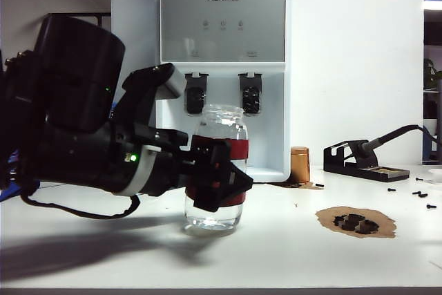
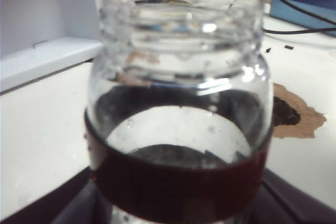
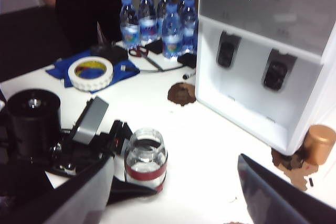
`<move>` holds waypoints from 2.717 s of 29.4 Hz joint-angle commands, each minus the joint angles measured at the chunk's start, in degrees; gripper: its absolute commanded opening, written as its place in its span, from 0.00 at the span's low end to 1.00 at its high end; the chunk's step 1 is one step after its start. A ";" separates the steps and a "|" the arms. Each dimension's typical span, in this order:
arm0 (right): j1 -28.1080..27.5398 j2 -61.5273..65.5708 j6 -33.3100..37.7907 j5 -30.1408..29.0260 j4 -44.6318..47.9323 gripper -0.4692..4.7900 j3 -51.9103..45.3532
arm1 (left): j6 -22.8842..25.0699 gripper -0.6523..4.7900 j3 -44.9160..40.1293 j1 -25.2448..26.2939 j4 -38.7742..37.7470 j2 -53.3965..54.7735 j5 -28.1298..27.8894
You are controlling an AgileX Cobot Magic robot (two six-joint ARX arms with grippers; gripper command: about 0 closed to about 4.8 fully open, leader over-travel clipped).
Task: Pick up the water bottle with two loops of red belts, then reach the front water dispenser and gently press the gray-black baffle horizontally to get a little water.
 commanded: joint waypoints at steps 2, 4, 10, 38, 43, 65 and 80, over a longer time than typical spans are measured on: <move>0.00 0.00 -0.85 -0.35 -1.29 0.81 0.13 | 2.95 0.11 0.07 -0.07 0.28 0.46 -2.29; 0.00 0.00 -0.94 -0.28 -2.05 0.81 0.13 | 2.99 0.11 0.07 -0.02 -0.46 1.40 -2.32; 0.00 0.00 -1.07 -0.31 -2.27 0.81 0.13 | 2.97 0.11 0.07 -0.11 -0.04 3.52 -2.25; -0.02 0.00 -1.90 -0.37 -3.76 0.81 0.13 | 3.15 0.99 0.07 -0.04 2.69 7.04 -5.49; 0.00 0.00 -1.90 -0.37 -3.76 0.81 0.13 | 3.15 0.99 0.07 -0.02 3.58 7.02 -4.70; 0.00 -1.03 -2.60 -2.60 -3.28 0.81 0.13 | 11.93 0.40 -13.68 7.82 11.23 5.84 -10.80; -0.02 -12.94 -4.57 13.20 -1.57 0.58 -1.16 | 14.56 0.11 -4.66 32.02 10.82 -29.79 -29.35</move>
